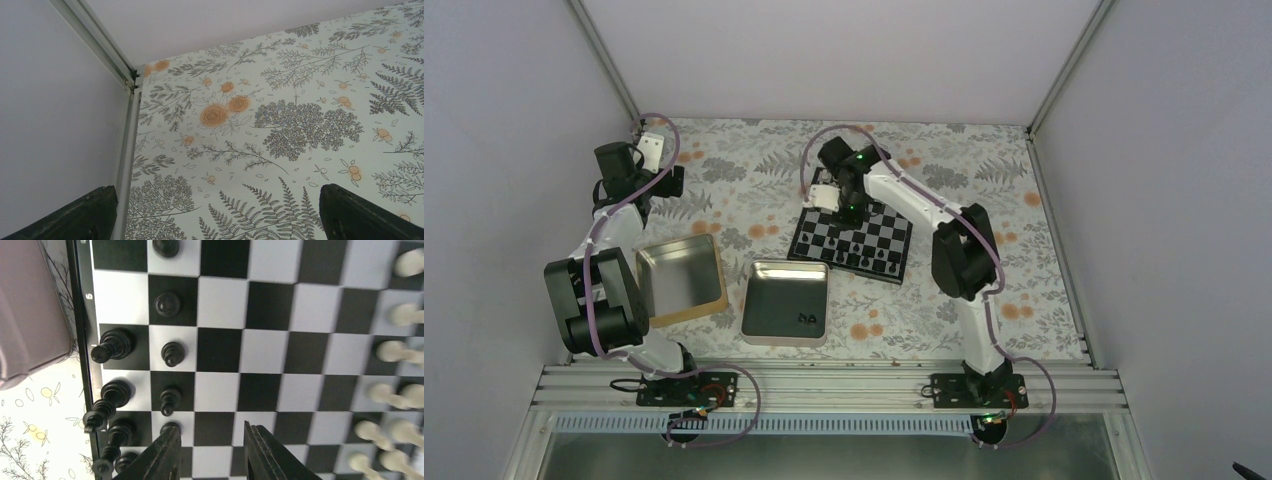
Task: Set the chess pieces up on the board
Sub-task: Pick up the chess piece from the storage box.
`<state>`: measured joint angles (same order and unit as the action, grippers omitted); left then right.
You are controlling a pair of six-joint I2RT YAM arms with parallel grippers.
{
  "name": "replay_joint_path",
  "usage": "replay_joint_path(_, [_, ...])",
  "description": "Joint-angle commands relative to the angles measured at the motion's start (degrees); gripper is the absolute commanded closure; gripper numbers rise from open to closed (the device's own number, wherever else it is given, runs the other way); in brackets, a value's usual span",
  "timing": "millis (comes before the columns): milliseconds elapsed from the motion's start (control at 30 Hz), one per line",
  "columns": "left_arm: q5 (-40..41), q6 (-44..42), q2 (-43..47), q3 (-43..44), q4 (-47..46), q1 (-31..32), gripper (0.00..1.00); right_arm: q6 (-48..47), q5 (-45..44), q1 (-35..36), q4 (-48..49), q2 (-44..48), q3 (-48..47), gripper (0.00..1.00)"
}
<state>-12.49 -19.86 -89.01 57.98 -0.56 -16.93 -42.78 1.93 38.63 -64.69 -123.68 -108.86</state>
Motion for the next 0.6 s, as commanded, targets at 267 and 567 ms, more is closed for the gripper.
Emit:
replay_joint_path(267, [-0.5, 0.8, 0.0, 1.7, -1.0, -0.4, 0.0, 1.4, 2.2, 12.6, -4.1, 4.4, -3.5, 0.66])
replay_joint_path(567, [-0.6, 1.0, 0.1, 1.6, -0.7, -0.4, 0.0, 2.1, 7.0, 21.2, -4.0, 3.3, 2.6, 0.65])
